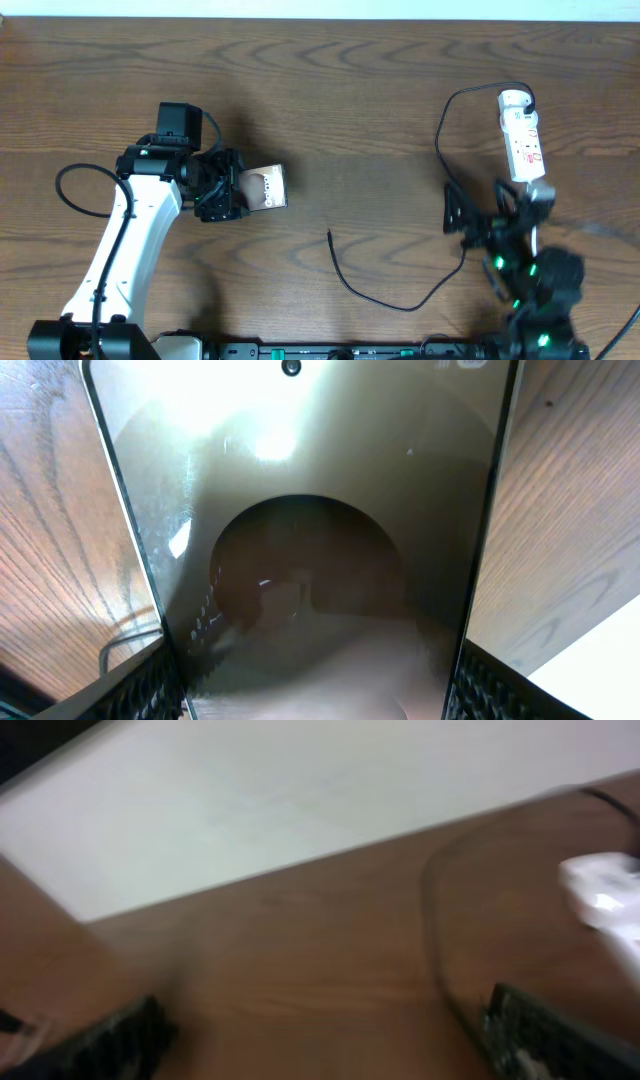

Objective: Plug charger to phone and switch on socket
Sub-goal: 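Swing the right gripper toward the phone held by the left gripper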

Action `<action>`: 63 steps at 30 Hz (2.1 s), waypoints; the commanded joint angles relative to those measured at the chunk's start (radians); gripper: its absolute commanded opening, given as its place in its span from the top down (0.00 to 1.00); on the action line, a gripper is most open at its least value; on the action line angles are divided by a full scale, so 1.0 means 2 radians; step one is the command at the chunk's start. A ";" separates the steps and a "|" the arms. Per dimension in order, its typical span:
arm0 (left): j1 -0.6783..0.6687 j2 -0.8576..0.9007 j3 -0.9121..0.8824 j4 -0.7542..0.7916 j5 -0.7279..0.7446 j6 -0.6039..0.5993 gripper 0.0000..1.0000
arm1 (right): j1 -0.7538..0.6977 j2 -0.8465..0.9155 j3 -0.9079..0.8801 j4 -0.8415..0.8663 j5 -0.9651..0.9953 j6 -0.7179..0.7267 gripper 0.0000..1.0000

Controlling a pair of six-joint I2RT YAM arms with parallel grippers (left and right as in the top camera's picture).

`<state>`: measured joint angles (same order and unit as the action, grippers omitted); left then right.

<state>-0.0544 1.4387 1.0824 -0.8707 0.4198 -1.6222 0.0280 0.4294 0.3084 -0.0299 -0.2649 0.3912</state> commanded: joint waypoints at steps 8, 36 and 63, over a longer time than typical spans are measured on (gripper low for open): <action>-0.001 -0.010 0.017 -0.002 -0.007 -0.003 0.93 | 0.011 0.440 0.315 -0.036 -0.499 0.018 0.01; -0.001 -0.010 0.017 -0.002 -0.025 -0.021 0.93 | 0.228 0.722 0.375 0.185 -0.420 0.234 0.03; -0.043 -0.010 0.017 0.025 -0.023 -0.082 0.93 | 0.301 0.721 0.375 0.185 -0.373 0.233 0.09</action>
<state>-0.1356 1.4380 1.0836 -0.8223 0.3748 -1.7569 0.6163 1.8679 1.0389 0.3382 -1.0187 0.8558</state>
